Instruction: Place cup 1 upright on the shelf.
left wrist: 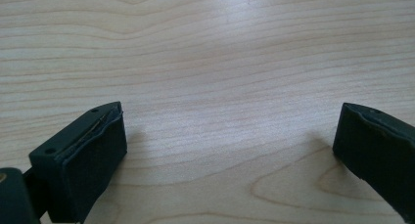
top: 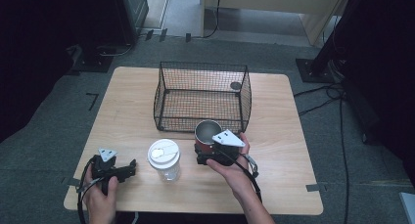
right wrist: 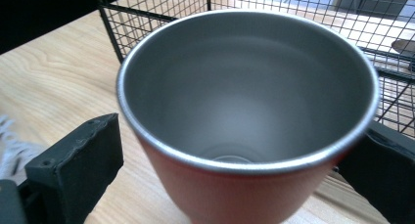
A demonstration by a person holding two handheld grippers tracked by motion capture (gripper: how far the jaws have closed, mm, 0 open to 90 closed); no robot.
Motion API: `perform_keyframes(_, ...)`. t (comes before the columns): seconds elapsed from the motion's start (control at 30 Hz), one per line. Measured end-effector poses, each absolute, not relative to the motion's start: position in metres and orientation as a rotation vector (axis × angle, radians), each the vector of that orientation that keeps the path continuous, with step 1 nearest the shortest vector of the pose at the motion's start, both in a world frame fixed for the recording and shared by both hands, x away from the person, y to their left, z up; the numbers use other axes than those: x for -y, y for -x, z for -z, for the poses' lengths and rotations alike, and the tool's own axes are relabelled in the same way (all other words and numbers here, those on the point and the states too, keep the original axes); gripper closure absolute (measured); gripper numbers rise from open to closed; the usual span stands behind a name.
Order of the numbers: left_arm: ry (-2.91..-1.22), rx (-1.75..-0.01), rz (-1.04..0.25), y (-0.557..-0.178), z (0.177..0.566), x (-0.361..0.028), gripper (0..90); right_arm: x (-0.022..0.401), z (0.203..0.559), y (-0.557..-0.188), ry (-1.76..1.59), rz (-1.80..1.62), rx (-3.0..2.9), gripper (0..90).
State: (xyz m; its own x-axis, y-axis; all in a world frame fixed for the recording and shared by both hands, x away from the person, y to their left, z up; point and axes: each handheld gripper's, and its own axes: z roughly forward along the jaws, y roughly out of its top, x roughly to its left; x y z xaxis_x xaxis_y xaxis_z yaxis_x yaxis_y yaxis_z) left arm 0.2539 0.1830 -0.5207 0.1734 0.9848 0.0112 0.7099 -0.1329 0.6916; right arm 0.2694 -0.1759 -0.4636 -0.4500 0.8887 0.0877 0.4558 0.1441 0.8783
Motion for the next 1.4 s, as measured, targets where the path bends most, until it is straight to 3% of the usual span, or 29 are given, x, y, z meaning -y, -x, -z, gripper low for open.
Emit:
perform_keyframes(0.33, -1.908, -1.593, -0.653, -0.254, 0.521, -0.183, 0.0, 0.167, 0.472, -0.279, -1.289, -1.210, -1.916, 0.0)
perform_keyframes(0.57, -1.908, -1.593, -0.653, -0.254, 0.521, -0.183, 0.0, 0.165, 0.473, -0.281, -1.269, -1.215, -1.886, 7.0)
perform_keyframes(1.4, -1.908, -1.593, -0.653, -0.254, 0.521, -0.183, 0.0, 0.171, 0.458, -0.274, -1.186, -1.299, -1.783, 7.5)
